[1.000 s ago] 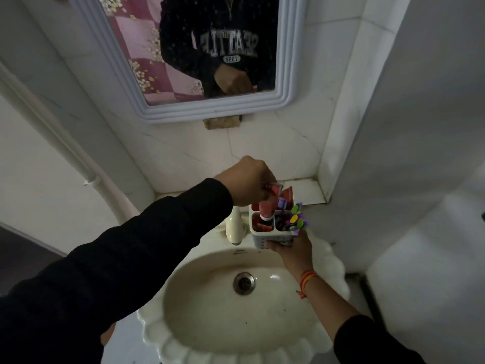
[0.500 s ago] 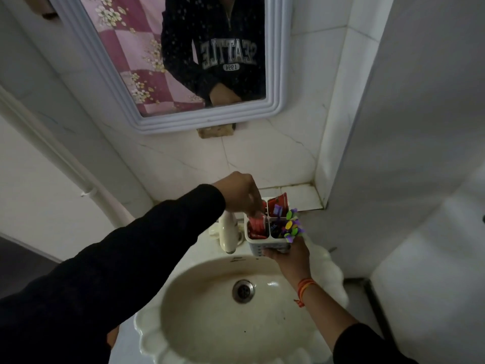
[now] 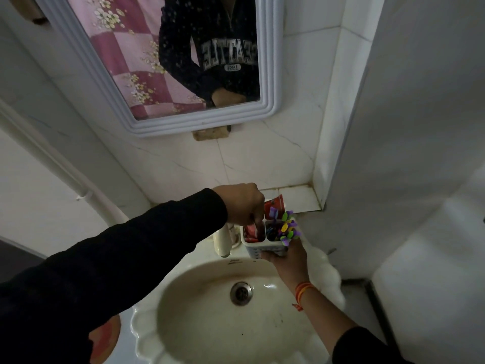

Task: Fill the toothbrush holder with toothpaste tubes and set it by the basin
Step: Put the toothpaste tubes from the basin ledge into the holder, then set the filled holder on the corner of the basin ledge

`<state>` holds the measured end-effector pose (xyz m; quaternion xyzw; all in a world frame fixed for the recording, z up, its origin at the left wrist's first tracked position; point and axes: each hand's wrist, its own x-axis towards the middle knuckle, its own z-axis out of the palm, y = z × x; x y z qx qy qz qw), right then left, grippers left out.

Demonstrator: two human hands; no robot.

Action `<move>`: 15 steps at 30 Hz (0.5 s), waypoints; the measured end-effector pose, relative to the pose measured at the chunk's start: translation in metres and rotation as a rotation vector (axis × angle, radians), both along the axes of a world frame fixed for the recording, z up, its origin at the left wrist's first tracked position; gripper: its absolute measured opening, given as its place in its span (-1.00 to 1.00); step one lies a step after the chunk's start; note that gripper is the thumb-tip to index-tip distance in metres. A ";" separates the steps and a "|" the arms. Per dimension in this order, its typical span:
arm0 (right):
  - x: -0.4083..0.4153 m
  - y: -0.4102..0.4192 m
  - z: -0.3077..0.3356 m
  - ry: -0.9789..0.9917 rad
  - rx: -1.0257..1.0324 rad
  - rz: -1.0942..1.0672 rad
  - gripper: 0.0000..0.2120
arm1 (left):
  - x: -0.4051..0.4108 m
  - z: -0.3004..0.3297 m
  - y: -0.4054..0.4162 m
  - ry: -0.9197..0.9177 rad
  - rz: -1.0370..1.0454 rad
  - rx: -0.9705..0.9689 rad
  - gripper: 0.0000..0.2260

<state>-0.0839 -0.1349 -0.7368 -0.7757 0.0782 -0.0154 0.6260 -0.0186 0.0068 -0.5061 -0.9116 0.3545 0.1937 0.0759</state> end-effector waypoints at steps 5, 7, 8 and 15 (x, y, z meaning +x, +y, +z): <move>0.001 0.000 -0.002 -0.008 -0.008 -0.003 -0.24 | 0.005 -0.002 -0.005 -0.035 -0.029 0.097 -0.78; 0.001 0.001 -0.002 -0.004 -0.020 -0.004 -0.26 | 0.006 -0.001 -0.006 -0.031 -0.021 0.106 -0.78; 0.001 0.001 -0.002 0.002 -0.021 -0.006 -0.26 | 0.006 -0.003 -0.006 -0.029 -0.016 0.091 -0.77; -0.002 0.001 0.002 -0.012 -0.016 0.004 -0.24 | 0.032 0.012 0.016 0.303 0.388 -0.162 -0.75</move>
